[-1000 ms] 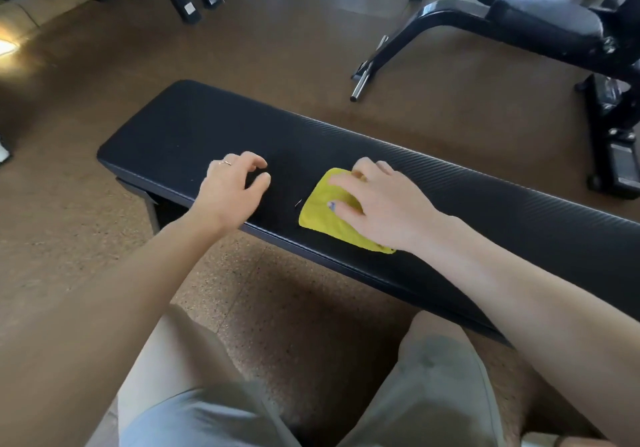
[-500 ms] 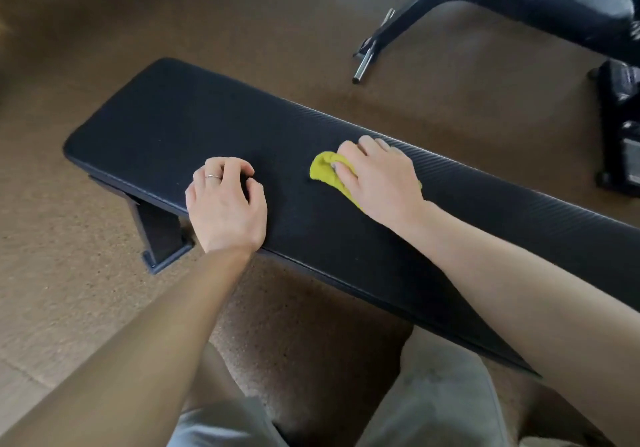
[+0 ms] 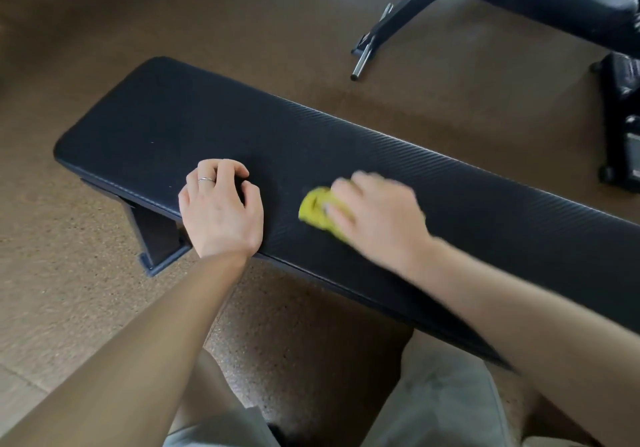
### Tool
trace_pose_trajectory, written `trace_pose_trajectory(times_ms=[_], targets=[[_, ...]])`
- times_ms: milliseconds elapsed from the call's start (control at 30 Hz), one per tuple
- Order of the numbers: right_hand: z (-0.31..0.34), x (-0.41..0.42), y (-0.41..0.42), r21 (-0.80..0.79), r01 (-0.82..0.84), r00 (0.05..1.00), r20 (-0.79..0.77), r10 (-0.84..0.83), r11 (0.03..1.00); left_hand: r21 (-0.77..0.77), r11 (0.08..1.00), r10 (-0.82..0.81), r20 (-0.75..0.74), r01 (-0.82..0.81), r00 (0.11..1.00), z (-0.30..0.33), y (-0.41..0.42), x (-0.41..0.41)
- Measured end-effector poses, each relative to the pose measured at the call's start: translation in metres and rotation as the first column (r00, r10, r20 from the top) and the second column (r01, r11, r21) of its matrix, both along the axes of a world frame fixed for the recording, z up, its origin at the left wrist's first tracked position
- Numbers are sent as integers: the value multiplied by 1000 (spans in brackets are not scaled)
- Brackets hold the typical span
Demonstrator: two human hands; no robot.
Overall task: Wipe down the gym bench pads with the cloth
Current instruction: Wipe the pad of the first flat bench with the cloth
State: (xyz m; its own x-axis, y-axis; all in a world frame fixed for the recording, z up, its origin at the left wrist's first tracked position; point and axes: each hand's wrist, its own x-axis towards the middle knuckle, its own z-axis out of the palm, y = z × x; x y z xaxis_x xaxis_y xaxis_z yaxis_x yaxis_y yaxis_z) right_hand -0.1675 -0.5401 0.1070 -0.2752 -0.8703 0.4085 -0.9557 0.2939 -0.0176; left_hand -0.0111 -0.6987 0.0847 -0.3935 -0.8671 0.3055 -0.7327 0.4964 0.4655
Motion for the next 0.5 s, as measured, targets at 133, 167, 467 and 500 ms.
trace_pose_trajectory(times_ms=[133, 167, 467, 500], targets=[[0, -34, -47, 47, 300, 953, 41, -302, 953, 2, 1000, 1, 1, -1, 1000, -1, 1, 1], [-1, -21, -43, 61, 313, 947, 56, -316, 948, -2, 1000, 1, -2, -1, 1000, -1, 0, 1], [2, 34, 4, 46, 28, 998, 47, -30, 999, -13, 1000, -13, -9, 13, 1000, -3, 0, 1], [3, 16, -14, 28, 110, 994, 12, -111, 994, -10, 1000, -16, -12, 16, 1000, -2, -1, 1]])
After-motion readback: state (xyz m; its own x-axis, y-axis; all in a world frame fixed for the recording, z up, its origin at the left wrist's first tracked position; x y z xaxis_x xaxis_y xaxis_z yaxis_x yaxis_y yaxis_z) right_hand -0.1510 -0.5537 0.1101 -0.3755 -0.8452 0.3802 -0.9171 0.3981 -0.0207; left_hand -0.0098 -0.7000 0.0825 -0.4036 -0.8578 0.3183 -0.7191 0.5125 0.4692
